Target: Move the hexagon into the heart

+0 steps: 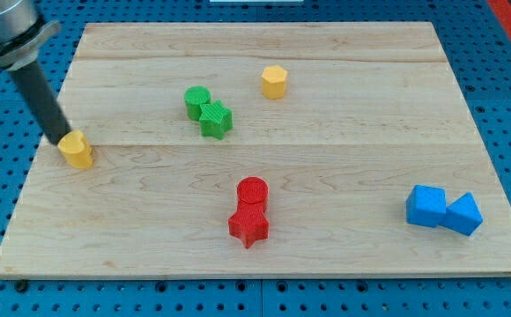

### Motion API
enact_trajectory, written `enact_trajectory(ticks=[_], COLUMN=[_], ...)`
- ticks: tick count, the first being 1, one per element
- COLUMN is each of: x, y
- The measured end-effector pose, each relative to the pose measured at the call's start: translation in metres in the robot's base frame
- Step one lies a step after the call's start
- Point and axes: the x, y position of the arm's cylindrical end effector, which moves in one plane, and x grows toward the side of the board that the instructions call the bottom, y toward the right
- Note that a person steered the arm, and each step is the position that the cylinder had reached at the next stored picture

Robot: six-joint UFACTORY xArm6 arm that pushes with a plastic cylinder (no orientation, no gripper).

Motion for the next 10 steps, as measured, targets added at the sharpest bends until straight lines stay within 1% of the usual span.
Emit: enact_trajectory(ticks=[1, 2, 4, 5, 6, 7, 8, 9, 10], x=[0.013, -0.027, 0.054, 0.075, 0.028, 0.007, -0.010, -0.107, -0.127], y=[-0.006, 0.031, 0.044, 0.044, 0.083, 0.209, 0.321, 0.388, 0.281])
